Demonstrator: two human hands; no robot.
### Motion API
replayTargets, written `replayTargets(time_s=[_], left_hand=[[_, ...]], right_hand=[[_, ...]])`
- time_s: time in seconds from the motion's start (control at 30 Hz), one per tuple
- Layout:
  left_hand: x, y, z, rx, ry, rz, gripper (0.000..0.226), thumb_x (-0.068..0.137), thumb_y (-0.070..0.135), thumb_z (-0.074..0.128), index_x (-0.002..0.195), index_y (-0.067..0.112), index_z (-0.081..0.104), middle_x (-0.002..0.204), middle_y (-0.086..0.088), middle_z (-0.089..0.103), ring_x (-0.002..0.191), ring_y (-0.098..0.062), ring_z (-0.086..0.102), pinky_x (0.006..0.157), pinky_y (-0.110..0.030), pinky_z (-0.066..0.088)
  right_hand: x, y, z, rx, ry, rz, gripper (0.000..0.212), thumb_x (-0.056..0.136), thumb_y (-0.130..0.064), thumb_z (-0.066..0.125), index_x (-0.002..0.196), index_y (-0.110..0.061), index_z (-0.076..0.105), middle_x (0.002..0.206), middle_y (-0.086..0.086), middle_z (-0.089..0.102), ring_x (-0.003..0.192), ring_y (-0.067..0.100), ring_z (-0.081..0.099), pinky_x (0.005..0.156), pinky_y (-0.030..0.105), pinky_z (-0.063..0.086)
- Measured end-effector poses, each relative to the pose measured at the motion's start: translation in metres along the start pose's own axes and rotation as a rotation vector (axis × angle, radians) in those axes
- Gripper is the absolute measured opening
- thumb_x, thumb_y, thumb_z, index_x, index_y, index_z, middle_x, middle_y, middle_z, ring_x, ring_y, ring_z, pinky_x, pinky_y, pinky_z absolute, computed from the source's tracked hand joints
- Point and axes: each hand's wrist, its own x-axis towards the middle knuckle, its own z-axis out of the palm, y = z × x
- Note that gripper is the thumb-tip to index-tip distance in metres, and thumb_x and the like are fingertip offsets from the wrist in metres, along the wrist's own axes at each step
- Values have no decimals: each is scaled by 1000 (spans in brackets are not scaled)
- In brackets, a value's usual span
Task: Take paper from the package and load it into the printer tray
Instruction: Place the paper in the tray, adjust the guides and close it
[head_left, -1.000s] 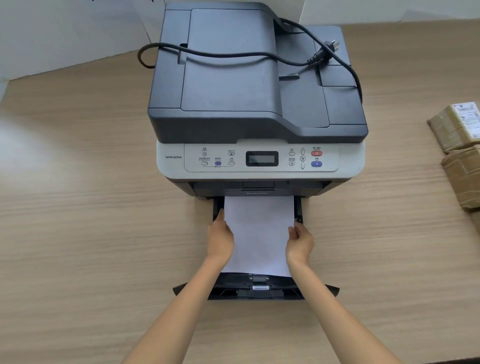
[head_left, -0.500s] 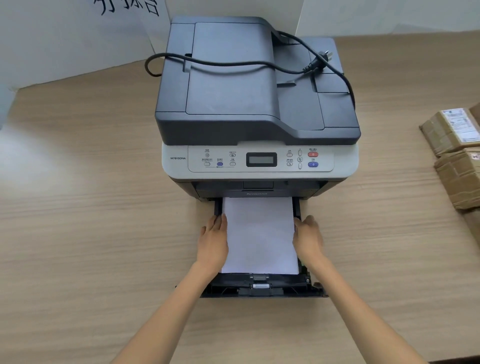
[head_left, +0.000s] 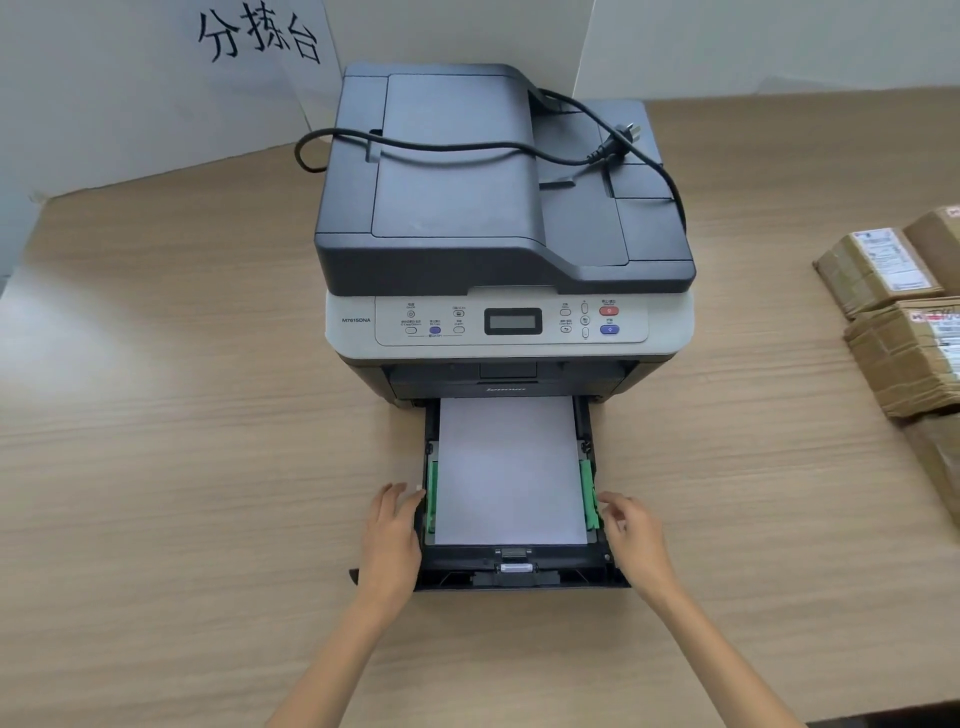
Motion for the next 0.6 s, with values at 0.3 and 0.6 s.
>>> replayTargets(time_s=[0.3, 0.6], left_hand=[[3, 8, -3, 98, -97, 18, 61, 75, -23, 44, 129, 2, 54, 141, -18, 45, 135, -32, 35, 109, -41, 37], [-7, 6, 2, 170, -148, 2, 75, 74, -21, 45, 143, 7, 35, 142, -15, 41, 131, -32, 38, 101, -38, 43]], right_hand=[[1, -5, -1, 6, -56, 55, 33, 93, -1, 47, 124, 0, 56, 121, 21, 57, 111, 31, 55, 96, 38, 47], [6, -4, 0, 11, -165, 128, 42, 94, -5, 49, 135, 0, 45, 136, 20, 46, 115, 32, 54, 97, 41, 48]])
